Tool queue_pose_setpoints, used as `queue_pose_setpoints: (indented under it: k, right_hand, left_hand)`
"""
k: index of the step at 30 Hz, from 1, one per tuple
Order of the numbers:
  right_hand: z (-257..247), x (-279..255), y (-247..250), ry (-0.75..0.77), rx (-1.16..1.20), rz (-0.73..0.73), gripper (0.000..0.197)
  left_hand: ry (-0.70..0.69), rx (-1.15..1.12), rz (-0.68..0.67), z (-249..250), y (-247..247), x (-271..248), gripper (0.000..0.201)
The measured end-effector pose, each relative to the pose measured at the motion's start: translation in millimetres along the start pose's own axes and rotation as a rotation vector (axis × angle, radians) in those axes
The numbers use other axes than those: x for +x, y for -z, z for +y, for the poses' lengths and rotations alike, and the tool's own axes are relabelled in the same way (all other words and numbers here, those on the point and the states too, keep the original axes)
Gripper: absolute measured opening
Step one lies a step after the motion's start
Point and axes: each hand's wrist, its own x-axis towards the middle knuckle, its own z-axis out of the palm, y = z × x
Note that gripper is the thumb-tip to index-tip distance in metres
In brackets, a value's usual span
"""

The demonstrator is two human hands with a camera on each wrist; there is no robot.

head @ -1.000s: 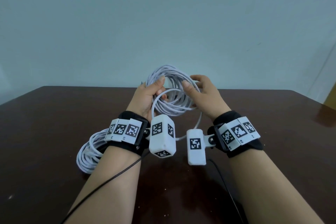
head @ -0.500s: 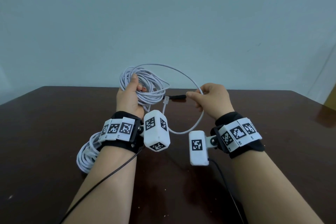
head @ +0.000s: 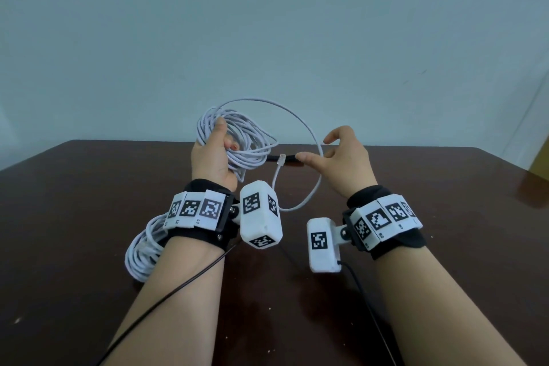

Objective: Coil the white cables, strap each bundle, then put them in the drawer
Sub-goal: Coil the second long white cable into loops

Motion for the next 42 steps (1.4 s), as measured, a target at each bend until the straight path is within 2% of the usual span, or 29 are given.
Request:
queue_pose_setpoints:
  k: [3,5,8,10,14,18,24,27,31,35,38,42]
  right_hand:
    - [-6.6,-3.8,-1.3,0.100,-0.042,0.022,0.061]
    - [-9.9,-5.7,-3.1,0.216,-0.142,0.034,0.056]
    - [-11.9,-7.0,-6.3,0.396,-0.292,-0.007,0.032]
    - [-11.4,-6.9,-9.2,0.462,-0.393,-0.084,0.019]
    - [-10.1,-7.2,-14.3,0.448,-0.576,-0.234,0.026]
    - [-11.8,-7.9,-13.5,0.395,-0.630,-0.251,0.014]
    - [-19.1,-5.6,7.1,0.331,-0.296,-0.435,0.014]
    - [-18.0,-5.2,14.3,0.290,-0.186,-0.437,0.011]
    - [-16.2,-4.2,12.0,0.213,-0.160,-0.374,0.024]
    - [-16.0,-3.5,10.8,0.066,0.220,-0.368,0.028]
    - [-18.4,-3.4,8.4,-0.022,0.521,-0.341,0.030]
    - [-24.1,-4.7,6.9,-0.103,0.837,-0.315,0.028]
  left_hand:
    - [0.065,-0.008,0.081,-1.6,6.4,5.0,0.045]
    - [0.125,-0.041,0.103,-2.3,9.5,7.2,0.048]
    - [0.205,-0.052,0.076,-0.8,13.9,10.0,0.049]
    - [0.235,-0.027,0.040,1.0,15.0,8.9,0.048]
    - [0.287,-0.049,-0.005,1.9,12.4,5.8,0.047]
    - [0.280,-0.007,-0.012,2.0,7.0,-0.9,0.049]
    - [0.262,0.148,0.052,9.4,16.9,1.9,0.047]
    - [0.231,0.217,0.096,11.2,22.6,1.3,0.048]
    - [0.231,0.265,0.005,10.5,17.0,-6.4,0.037]
    - [0.211,0.215,-0.048,6.2,8.6,-11.7,0.031]
    - [0.198,0.160,-0.057,1.0,8.9,-9.9,0.036]
    - [0.104,0.210,-0.068,-5.6,3.4,-14.2,0.044]
